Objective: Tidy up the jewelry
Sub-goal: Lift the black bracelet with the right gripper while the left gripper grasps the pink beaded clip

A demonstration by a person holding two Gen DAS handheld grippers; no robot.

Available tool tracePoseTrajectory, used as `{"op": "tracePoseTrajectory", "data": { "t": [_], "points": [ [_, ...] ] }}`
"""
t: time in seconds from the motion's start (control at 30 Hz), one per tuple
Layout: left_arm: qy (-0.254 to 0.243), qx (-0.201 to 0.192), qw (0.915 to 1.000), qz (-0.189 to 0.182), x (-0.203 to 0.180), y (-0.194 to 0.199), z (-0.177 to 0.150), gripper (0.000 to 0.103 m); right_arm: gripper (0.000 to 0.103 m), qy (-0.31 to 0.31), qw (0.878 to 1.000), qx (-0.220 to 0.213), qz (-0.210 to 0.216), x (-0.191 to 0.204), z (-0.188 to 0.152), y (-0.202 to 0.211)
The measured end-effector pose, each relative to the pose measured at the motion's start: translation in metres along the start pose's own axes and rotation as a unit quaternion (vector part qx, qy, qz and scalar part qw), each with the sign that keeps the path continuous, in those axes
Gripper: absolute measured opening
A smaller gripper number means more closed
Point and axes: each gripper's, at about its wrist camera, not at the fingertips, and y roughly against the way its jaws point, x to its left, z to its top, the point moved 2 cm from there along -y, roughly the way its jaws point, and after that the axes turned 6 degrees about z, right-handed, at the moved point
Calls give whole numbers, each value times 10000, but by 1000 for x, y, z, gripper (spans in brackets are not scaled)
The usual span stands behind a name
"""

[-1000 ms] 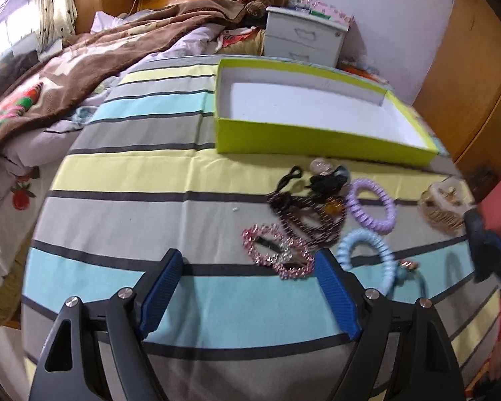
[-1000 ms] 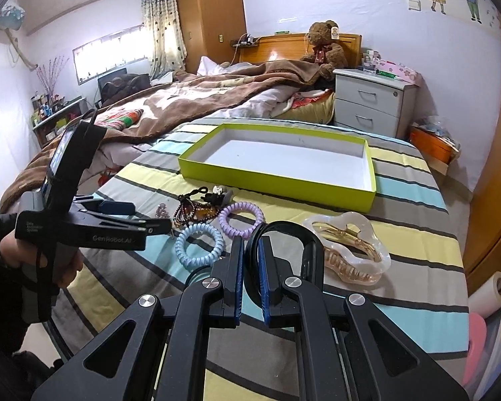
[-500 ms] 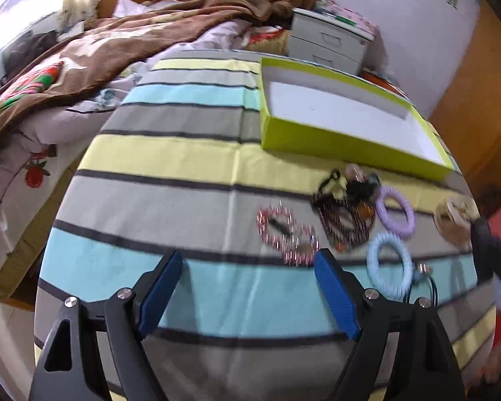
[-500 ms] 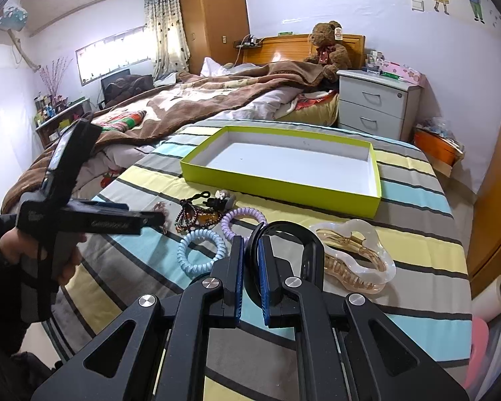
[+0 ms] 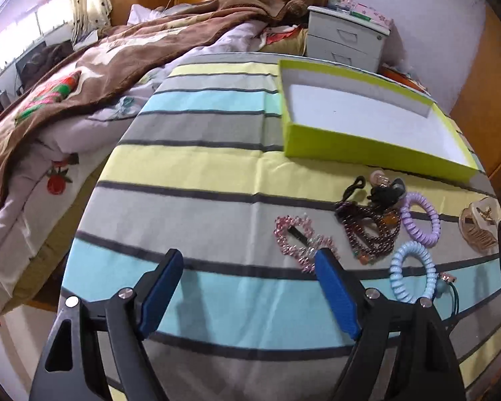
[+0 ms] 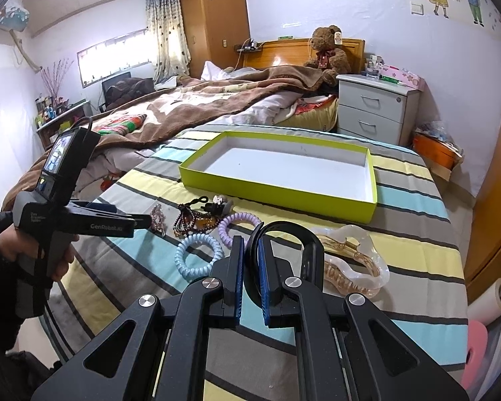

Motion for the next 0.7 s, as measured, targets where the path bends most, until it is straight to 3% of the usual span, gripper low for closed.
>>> {"op": "tracePoseTrajectory", "data": {
  "t": [0.23,0.5,0.63,0.7],
  "points": [
    [381,92,9979,-509,-6,-1,6,82,9,3,10000,-19,6,-2,1,1],
    [113,55,9998,163,-28,-10,9,80,9,35,10000,-60,42,-3,3,2],
    [30,-24,9999,118,-25,-7,5,77,9,52,9999,-75,45,-4,3,3],
    [30,-29,9999,123,-22,-5,5,68,9,37,9999,-82,47,-5,4,3]
  ]
}}
